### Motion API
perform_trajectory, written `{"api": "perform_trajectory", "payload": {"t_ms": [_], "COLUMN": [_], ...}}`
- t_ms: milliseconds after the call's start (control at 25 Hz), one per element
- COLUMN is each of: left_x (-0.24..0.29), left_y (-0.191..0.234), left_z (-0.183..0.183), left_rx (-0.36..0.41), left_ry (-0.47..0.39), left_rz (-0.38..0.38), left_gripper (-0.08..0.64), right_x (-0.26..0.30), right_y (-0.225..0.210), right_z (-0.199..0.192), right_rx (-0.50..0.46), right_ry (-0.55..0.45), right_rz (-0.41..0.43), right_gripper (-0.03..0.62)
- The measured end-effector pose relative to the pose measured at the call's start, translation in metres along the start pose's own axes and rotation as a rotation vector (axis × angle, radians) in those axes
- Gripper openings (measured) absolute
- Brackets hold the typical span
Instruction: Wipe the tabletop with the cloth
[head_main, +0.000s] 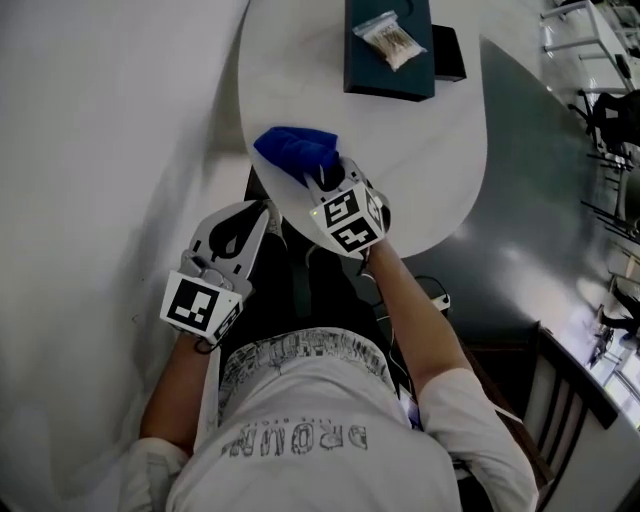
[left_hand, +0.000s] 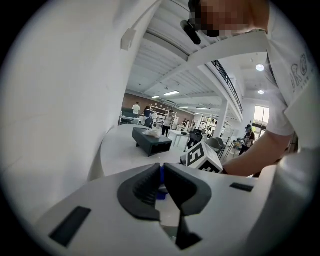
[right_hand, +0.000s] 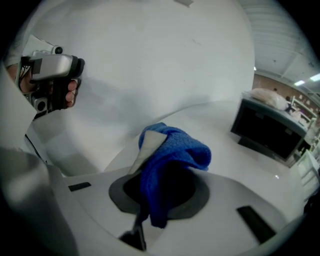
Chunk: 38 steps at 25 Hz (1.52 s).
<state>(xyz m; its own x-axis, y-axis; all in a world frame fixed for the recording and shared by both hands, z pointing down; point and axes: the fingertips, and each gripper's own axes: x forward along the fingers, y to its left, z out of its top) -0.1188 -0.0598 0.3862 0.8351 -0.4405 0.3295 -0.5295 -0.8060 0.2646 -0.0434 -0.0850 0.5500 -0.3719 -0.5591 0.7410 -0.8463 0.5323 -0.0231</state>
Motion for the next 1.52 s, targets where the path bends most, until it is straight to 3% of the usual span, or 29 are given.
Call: {"api": "perform_trajectory", "payload": {"t_ms": [720, 1520], "left_x": [0.101, 0.16], "left_y": [-0.108, -0.185], "left_z": [0.012, 0.015], "left_rx": [0.105, 0.164], "left_ry": [0.066, 0.103], "left_rz": [-0.234, -0.374], "left_gripper": [0.04, 0.04], "right_x": [-0.105, -0.193], "right_y": [-0.107, -0.178], "right_z": [-0.118, -0.22], "right_rx": [0.25, 0.447], "right_ry": [0.002, 0.023], "right_rz": [-0.197, -0.383], "right_gripper": [0.069, 0.069]}}
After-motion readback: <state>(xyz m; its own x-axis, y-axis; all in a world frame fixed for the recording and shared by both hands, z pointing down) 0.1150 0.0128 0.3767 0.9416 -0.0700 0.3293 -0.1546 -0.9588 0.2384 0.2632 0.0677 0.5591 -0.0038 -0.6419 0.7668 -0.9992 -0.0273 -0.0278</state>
